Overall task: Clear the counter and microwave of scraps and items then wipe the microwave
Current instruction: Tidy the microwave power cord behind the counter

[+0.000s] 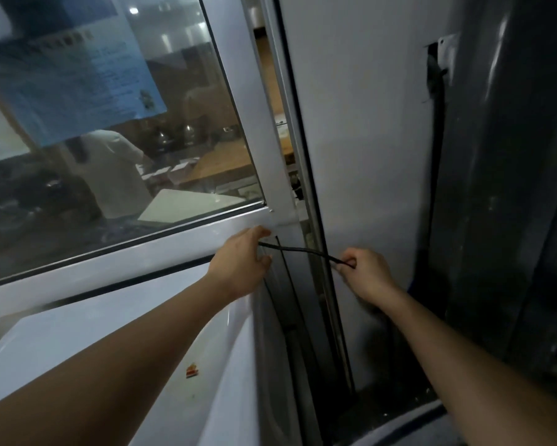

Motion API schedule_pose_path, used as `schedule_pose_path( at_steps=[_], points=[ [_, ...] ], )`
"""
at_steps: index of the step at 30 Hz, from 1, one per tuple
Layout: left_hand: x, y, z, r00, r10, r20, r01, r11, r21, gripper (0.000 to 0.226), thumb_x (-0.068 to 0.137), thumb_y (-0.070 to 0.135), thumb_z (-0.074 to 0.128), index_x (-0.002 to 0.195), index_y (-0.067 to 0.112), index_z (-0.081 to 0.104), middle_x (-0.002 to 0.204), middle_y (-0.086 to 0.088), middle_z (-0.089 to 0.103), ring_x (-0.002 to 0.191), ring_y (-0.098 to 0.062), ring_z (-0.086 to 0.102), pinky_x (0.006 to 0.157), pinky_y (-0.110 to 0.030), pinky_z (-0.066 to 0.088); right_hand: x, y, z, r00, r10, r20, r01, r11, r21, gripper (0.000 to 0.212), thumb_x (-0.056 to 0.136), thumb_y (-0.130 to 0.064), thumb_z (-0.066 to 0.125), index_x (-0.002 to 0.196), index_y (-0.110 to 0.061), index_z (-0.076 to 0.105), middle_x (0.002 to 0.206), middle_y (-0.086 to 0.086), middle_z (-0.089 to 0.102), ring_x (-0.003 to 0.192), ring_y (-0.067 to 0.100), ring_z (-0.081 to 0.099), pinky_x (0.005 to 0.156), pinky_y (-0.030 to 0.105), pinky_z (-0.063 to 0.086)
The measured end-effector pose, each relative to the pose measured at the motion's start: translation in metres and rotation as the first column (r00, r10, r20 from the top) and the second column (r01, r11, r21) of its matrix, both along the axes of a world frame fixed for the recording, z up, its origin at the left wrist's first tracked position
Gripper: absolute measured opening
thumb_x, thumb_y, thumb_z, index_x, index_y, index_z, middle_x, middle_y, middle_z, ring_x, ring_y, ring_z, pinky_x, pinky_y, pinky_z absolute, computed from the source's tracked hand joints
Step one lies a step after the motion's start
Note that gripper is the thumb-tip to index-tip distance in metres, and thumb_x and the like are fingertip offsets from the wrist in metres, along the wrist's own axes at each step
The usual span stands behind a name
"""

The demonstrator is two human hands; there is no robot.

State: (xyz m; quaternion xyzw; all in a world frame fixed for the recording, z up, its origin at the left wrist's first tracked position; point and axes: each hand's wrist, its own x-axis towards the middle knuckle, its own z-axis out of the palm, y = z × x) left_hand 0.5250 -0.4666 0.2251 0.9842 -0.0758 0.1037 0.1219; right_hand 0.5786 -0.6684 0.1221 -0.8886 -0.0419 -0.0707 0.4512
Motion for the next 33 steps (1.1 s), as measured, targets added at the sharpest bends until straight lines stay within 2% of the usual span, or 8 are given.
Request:
schedule_pose_path(
  at_steps=[6,9,14,19,23,25,28,33],
  points=[
    [0.022,-0.021,0.014,0.997,-0.023,-0.080,0.028,0.998,0.062,0.044,0.089,0.025,0.059,0.131,0.022,0.046,0.133,-0.003,0.055,0.121,-0.023,0.051,0.102,-0.040,0.043,-0.011,-0.004,0.056,0.994,0.011,0.111,-0.007,0.999,-0.033,0.010,0.086,-0.012,0.063,0.091,-0.012,0.071,0.083,-0.003,0.064,0.078,0.008,0.055,0.064,0.016,0.035],
    [0.025,-0.033,0.018,0.995,-0.063,-0.075,0.067,0.997,0.048,0.034,0.090,0.024,0.057,0.124,0.022,0.053,0.124,-0.002,0.060,0.114,-0.023,0.056,0.094,-0.032,0.045,-0.018,-0.001,0.076,0.988,0.018,0.156,-0.007,0.997,-0.071,0.010,0.086,-0.011,0.062,0.090,-0.012,0.071,0.088,0.001,0.068,0.078,0.010,0.055,0.069,0.017,0.036],
    [0.020,-0.042,0.023,0.997,-0.081,0.003,0.081,0.997,-0.003,0.016,0.093,0.023,0.052,0.102,0.017,0.064,0.098,-0.004,0.064,0.096,-0.024,0.059,0.073,-0.028,0.043,-0.027,0.005,0.084,0.985,0.066,0.160,-0.064,0.998,-0.018,0.012,0.087,-0.010,0.060,0.094,-0.015,0.069,0.086,-0.005,0.064,0.076,0.004,0.055,0.065,0.013,0.038],
    [0.016,-0.025,0.032,0.995,-0.094,0.045,0.097,0.992,-0.075,0.011,0.093,0.023,0.053,0.093,0.018,0.063,0.087,-0.002,0.060,0.086,-0.021,0.058,0.078,-0.037,0.051,-0.033,0.011,0.064,0.983,0.170,0.070,-0.172,0.985,0.021,0.014,0.087,-0.009,0.059,0.097,-0.018,0.063,0.080,-0.004,0.061,0.074,0.008,0.058,0.063,0.016,0.041],
    [0.012,-0.010,0.044,0.994,-0.079,0.081,0.092,0.980,-0.175,0.013,0.094,0.021,0.053,0.094,0.013,0.063,0.084,-0.003,0.060,0.083,-0.022,0.059,0.082,-0.040,0.052,-0.033,0.010,0.028,0.997,0.074,-0.021,-0.073,0.996,0.048,0.012,0.087,-0.013,0.062,0.098,-0.015,0.063,0.086,-0.001,0.061,0.083,0.016,0.059,0.073,0.021,0.041],
    [0.010,-0.005,0.048,0.993,-0.071,0.097,0.089,0.977,-0.195,0.013,0.094,0.020,0.051,0.092,0.011,0.061,0.084,-0.005,0.061,0.082,-0.023,0.059,0.080,-0.037,0.051,-0.034,0.007,0.014,0.996,0.064,-0.061,-0.060,0.996,0.059,0.006,0.091,-0.018,0.059,0.094,-0.015,0.062,0.086,0.000,0.061,0.082,0.015,0.057,0.069,0.020,0.037],
    [0.009,0.000,0.049,0.991,-0.054,0.123,0.079,0.975,-0.209,0.013,0.095,0.019,0.050,0.086,0.014,0.058,0.080,-0.005,0.060,0.076,-0.020,0.056,0.072,-0.032,0.046,-0.035,0.005,0.007,0.999,0.026,-0.043,-0.026,1.000,0.014,0.019,0.094,-0.020,0.053,0.077,-0.013,0.058,0.075,0.002,0.059,0.074,0.019,0.055,0.055,0.022,0.032],
    [0.004,-0.001,0.054,0.974,-0.049,0.221,0.074,0.992,-0.106,0.010,0.094,0.018,0.052,0.092,0.012,0.060,0.086,-0.004,0.062,0.077,-0.019,0.057,0.072,-0.034,0.050,-0.042,0.001,0.035,0.999,-0.047,0.024,0.045,0.995,0.085,0.026,0.096,-0.021,0.050,0.083,-0.002,0.062,0.083,0.013,0.066,0.076,0.023,0.061,0.064,0.028,0.046]
  ],
)
